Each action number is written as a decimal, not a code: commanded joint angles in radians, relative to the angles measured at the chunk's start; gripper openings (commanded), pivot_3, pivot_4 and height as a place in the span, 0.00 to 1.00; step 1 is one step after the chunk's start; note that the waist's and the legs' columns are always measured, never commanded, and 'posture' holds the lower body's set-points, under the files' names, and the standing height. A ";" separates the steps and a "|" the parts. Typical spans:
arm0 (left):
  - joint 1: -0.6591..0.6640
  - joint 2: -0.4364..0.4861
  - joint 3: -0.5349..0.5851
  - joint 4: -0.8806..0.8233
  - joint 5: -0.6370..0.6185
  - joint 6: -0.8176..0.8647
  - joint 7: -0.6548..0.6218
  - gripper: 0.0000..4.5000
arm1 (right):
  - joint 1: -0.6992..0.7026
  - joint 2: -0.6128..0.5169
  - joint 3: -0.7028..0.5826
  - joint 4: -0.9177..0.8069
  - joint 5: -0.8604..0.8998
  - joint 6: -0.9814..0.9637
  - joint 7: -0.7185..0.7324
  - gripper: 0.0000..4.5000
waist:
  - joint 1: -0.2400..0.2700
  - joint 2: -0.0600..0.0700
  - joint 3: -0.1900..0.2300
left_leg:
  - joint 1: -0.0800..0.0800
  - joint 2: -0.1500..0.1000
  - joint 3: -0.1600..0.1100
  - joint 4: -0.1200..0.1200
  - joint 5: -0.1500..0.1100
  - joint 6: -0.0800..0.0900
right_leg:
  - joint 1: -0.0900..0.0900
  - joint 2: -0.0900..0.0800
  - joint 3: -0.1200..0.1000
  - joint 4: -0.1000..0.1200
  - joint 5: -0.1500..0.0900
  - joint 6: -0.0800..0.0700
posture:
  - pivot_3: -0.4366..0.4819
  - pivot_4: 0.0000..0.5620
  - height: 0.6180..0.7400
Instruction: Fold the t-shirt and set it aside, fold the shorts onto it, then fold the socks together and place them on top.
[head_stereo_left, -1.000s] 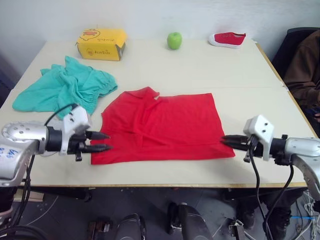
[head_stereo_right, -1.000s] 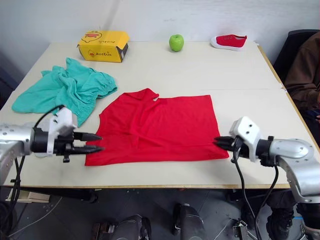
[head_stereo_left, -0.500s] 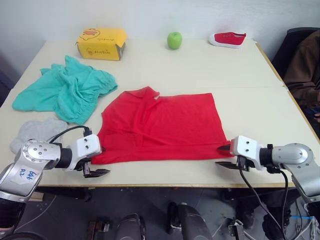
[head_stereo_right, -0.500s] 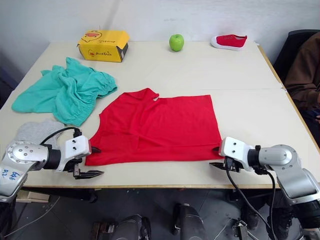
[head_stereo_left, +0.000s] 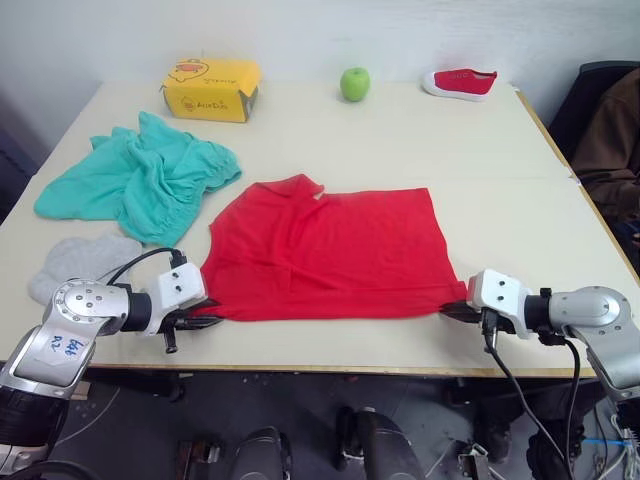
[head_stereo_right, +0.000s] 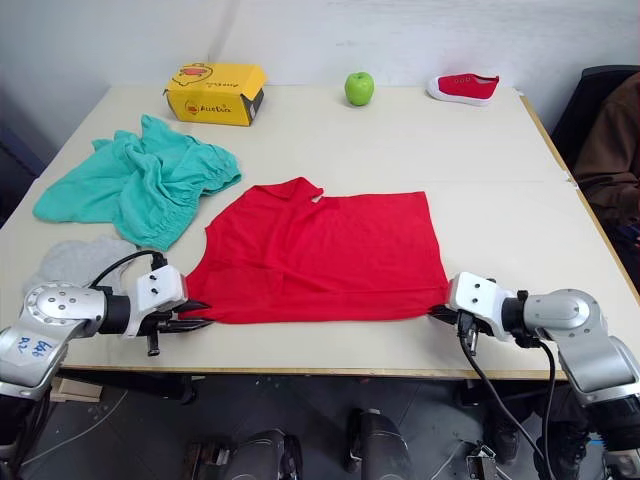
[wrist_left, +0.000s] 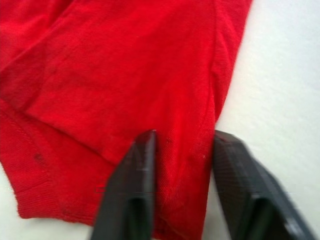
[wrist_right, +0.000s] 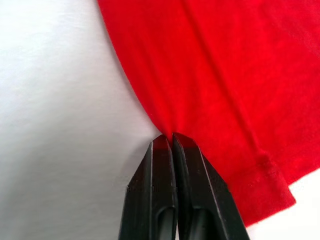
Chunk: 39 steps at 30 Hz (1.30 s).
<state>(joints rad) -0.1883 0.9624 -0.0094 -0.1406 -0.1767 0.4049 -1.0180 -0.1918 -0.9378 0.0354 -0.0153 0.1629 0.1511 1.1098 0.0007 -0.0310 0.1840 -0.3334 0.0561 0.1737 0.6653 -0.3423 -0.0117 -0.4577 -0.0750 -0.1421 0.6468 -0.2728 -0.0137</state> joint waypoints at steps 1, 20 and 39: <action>0.003 0.015 0.018 -0.004 -0.008 -0.013 -0.024 0.04 | 0.005 -0.037 -0.022 0.034 0.013 0.029 0.046 0.00 | 0.000 0.000 0.000 | 0.000 0.000 0.000 0.000 0.000 0.000 | 0.000 0.000 0.000 0.000 0.000 0.000 | 0.48 0.27 1.00; 0.250 0.113 0.114 -0.144 -0.052 -0.021 -0.089 0.01 | 0.345 -0.171 -0.172 -0.334 0.161 0.172 0.109 0.00 | -0.002 0.002 0.001 | -0.002 0.001 0.000 -0.002 -0.004 0.000 | -0.003 0.002 0.000 -0.003 -0.001 0.000 | 0.48 0.27 1.00; 0.378 0.108 0.172 -0.250 -0.088 0.090 -0.055 0.01 | 0.316 -0.199 -0.162 -0.267 0.149 0.153 0.152 0.00 | -0.002 0.002 0.001 | -0.001 0.001 0.001 -0.002 -0.005 0.000 | -0.003 0.003 0.001 -0.003 -0.001 0.000 | 0.48 0.27 1.00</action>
<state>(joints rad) 0.1691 1.0747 0.1554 -0.3934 -0.2720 0.4721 -1.0874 0.1287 -1.1124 -0.1182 -0.2757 0.3127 0.2901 1.2520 -0.0009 -0.0292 0.1850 -0.3348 0.0575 0.1744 0.6634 -0.3471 -0.0116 -0.4603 -0.0724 -0.1414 0.6435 -0.2737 -0.0140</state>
